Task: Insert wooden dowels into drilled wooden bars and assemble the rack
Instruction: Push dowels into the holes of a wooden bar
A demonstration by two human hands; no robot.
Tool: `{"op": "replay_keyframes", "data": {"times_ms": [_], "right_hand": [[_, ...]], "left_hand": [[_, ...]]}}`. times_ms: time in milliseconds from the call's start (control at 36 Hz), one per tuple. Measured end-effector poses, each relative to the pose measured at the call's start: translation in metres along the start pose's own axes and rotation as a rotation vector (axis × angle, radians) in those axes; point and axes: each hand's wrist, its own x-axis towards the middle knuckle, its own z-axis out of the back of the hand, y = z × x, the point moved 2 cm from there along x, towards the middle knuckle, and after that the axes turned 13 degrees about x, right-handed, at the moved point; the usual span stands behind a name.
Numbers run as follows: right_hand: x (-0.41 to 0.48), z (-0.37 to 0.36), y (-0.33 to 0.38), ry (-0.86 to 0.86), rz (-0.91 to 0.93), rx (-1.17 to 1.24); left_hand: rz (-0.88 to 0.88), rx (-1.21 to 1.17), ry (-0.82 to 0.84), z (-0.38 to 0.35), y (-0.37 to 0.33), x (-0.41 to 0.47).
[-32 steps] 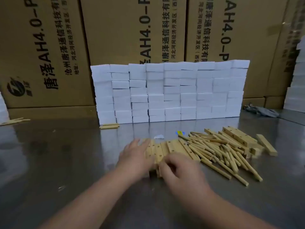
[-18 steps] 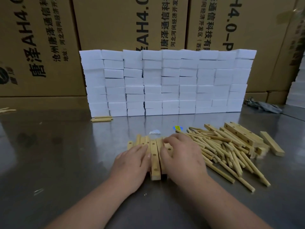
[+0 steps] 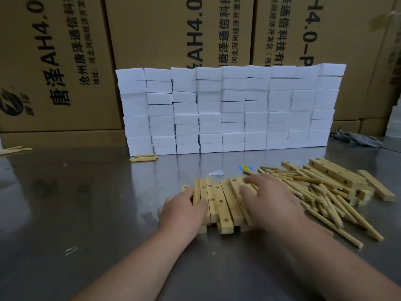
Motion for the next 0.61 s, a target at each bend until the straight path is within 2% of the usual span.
{"op": "replay_keyframes", "data": {"times_ms": [111, 250, 361, 611], "right_hand": [[0.013, 0.019, -0.017, -0.06, -0.135, -0.086], [0.02, 0.02, -0.035, 0.1, -0.34, -0.265], [0.021, 0.014, -0.041, 0.167, -0.328, -0.355], [0.025, 0.015, -0.047, 0.143, -0.368, -0.305]], "left_hand": [[0.037, -0.098, -0.088, 0.006, -0.003, -0.003], [0.104, -0.163, -0.141, 0.008, -0.002, -0.006], [0.13, -0.16, -0.163, 0.005, 0.0, -0.003], [0.129, -0.2, -0.328, 0.011, 0.002, -0.002]]}}
